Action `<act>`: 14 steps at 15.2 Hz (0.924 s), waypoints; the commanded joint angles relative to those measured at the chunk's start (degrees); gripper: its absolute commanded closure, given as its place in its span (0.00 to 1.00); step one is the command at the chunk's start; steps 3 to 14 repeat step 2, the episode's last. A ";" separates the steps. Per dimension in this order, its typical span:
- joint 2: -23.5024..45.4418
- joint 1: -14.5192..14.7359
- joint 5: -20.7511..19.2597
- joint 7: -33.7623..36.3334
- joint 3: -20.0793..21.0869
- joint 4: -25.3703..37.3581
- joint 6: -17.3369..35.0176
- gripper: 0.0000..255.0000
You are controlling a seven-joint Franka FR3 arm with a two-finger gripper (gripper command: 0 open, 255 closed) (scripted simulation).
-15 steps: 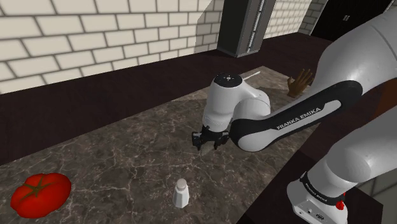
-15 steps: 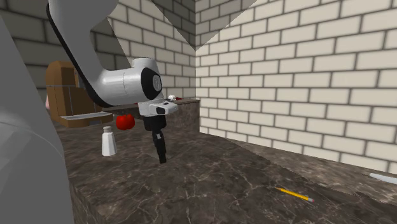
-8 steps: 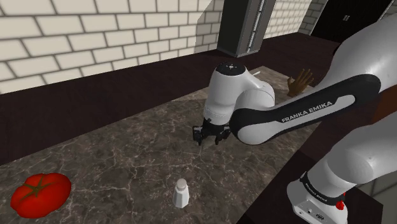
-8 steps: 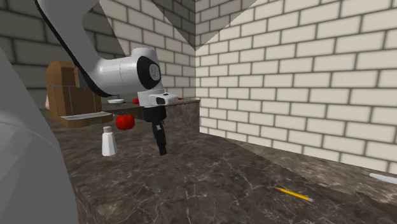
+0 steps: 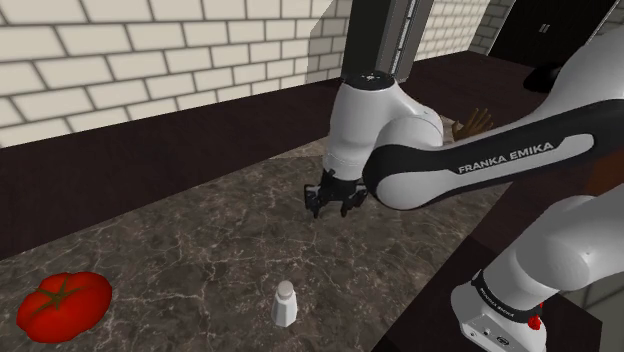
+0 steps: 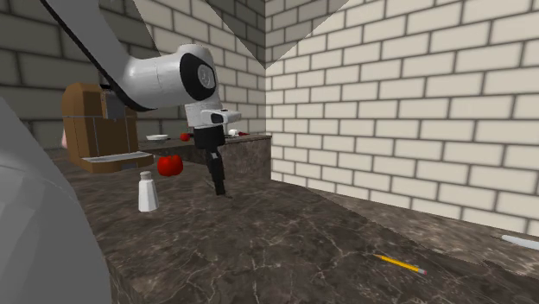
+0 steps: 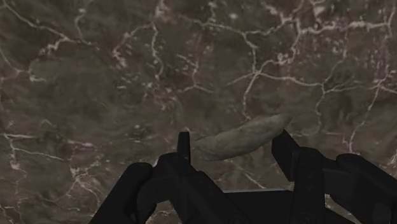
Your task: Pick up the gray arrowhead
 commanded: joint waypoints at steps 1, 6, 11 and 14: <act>-0.73 0.26 0.34 -0.41 -0.48 0.54 -1.23 1.00; -0.73 0.26 0.35 -0.41 -0.48 0.54 -1.23 1.00; -0.73 0.26 0.35 -0.41 -0.48 0.54 -1.23 1.00; -0.73 0.26 0.35 -0.41 -0.48 0.54 -1.23 1.00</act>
